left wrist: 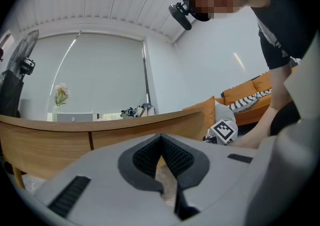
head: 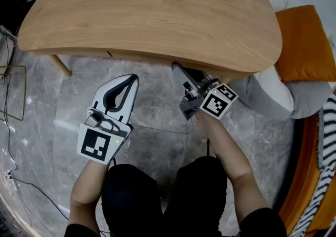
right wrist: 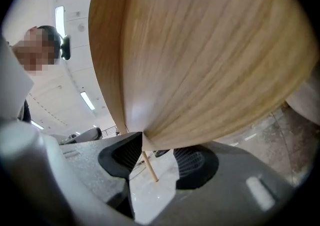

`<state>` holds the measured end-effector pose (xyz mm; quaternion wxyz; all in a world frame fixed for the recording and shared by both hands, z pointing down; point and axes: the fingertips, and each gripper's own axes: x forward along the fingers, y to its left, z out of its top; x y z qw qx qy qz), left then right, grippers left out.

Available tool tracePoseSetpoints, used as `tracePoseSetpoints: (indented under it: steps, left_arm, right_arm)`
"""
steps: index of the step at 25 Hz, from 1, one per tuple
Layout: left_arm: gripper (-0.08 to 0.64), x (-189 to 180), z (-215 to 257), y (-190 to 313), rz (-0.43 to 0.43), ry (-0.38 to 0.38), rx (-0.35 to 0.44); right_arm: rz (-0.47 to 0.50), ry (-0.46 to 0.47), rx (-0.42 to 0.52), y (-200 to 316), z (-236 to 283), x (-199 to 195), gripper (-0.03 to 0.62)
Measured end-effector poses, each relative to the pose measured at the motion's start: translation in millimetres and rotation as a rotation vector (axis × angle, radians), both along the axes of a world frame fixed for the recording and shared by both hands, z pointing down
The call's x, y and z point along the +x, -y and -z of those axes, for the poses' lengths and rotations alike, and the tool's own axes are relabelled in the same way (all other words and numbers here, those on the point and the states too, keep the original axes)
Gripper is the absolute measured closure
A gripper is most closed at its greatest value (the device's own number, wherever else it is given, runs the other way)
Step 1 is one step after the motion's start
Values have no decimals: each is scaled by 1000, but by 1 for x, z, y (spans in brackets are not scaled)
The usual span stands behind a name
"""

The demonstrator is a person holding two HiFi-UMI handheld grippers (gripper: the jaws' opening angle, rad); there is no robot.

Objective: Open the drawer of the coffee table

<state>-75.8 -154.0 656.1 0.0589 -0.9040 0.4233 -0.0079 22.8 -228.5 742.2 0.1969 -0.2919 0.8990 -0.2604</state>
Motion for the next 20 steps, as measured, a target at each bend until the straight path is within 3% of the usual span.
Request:
tracePoseSetpoints:
  steps: [14,20]
  left_arm:
    - [554,-7,2,-1,14,8,2]
    - [554,-7,-1,-4,18,13,2]
  right_arm:
    - [7,-9,0,-5,-2,-1,420]
    - [48,-60,31,-28,-4,-7,439]
